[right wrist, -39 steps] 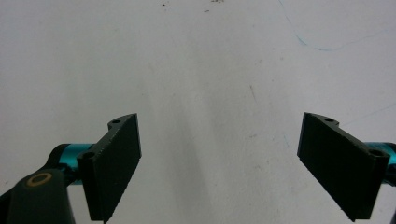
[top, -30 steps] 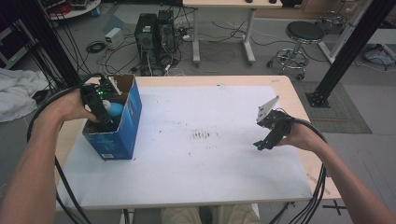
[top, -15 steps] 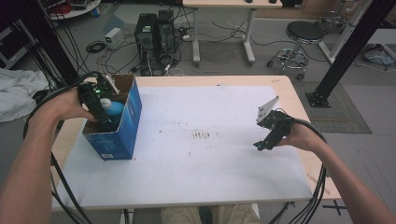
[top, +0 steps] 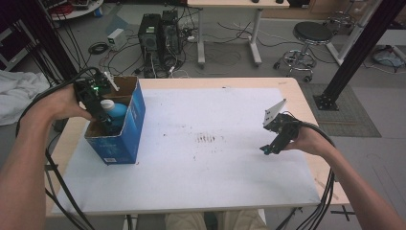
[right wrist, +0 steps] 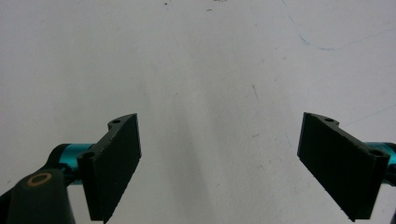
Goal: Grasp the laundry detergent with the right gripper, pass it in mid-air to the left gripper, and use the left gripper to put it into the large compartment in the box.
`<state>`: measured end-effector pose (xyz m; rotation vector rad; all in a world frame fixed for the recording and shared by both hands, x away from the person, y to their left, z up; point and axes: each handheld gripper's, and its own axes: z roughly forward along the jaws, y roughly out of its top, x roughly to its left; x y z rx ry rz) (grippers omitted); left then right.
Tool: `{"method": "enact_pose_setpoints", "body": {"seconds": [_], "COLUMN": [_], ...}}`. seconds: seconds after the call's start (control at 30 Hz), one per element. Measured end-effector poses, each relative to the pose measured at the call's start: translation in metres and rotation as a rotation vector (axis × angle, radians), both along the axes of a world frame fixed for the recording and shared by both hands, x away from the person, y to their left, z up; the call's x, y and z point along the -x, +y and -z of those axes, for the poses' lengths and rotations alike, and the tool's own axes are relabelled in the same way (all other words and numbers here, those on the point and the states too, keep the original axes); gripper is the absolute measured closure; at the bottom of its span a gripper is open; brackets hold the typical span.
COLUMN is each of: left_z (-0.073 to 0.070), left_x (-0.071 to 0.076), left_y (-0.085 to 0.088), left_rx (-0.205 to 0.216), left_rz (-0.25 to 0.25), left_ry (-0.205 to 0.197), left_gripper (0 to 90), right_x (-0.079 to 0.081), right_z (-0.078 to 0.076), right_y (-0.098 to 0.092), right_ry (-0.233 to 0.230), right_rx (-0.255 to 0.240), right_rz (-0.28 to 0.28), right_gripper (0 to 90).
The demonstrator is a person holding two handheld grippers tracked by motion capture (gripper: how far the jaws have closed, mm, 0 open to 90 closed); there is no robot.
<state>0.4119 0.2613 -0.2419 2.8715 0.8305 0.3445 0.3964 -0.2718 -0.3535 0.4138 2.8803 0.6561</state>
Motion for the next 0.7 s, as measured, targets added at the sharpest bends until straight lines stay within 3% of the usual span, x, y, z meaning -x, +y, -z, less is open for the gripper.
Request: {"method": "enact_pose_setpoints", "body": {"seconds": [0.43,0.7], "left_z": [-0.029,-0.047], "left_x": [0.005,0.012], "left_y": [-0.007,-0.033], "left_rx": [0.004,0.030], "left_rz": [0.013,0.093], "left_ry": [-0.061,-0.117], "left_gripper": [17.6,17.6], "right_x": [0.001,0.001], "right_z": [-0.001,0.000], "right_y": [-0.002,0.000], "right_ry": [-0.001,-0.002], "right_rx": [0.003,0.005], "right_rz": [0.004,0.002], "right_gripper": [12.7,12.7]}}
